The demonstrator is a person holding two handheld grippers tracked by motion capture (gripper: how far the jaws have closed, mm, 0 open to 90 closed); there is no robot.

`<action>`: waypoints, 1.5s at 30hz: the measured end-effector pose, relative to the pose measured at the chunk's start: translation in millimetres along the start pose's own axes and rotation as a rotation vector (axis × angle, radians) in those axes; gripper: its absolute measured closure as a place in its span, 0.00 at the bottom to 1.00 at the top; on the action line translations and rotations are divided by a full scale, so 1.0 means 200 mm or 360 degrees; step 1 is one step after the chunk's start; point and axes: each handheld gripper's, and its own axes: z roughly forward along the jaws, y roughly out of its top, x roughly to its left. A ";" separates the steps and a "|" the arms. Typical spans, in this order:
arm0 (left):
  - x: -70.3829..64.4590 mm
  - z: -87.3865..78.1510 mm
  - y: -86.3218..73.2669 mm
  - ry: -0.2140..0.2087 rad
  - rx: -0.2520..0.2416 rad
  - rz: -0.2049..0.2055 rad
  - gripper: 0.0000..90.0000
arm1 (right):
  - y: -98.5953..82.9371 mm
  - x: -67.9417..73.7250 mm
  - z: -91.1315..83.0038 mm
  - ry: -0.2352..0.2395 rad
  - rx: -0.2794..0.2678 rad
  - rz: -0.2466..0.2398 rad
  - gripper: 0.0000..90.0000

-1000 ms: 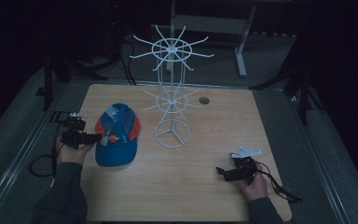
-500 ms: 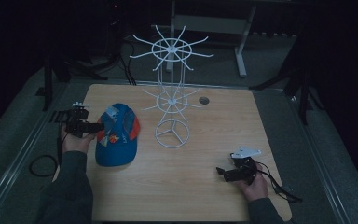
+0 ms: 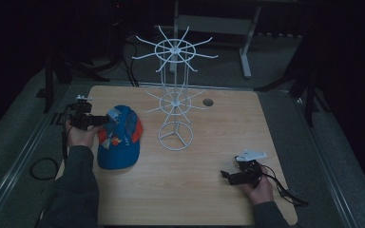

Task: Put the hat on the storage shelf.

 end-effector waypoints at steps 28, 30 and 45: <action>-0.09 0.08 0.14 -0.0128 -0.0038 -0.0103 0.39 | 0.00 0.00 0.00 -0.0001 0.0001 0.0000 0.12; -0.11 0.08 0.15 -0.0154 -0.0037 -0.0112 0.39 | 0.00 0.00 0.00 -0.0001 0.0002 0.0000 0.12; -0.22 0.24 0.15 -0.0120 0.0103 -0.0060 0.24 | 0.00 0.00 0.00 -0.0002 0.0002 0.0001 0.12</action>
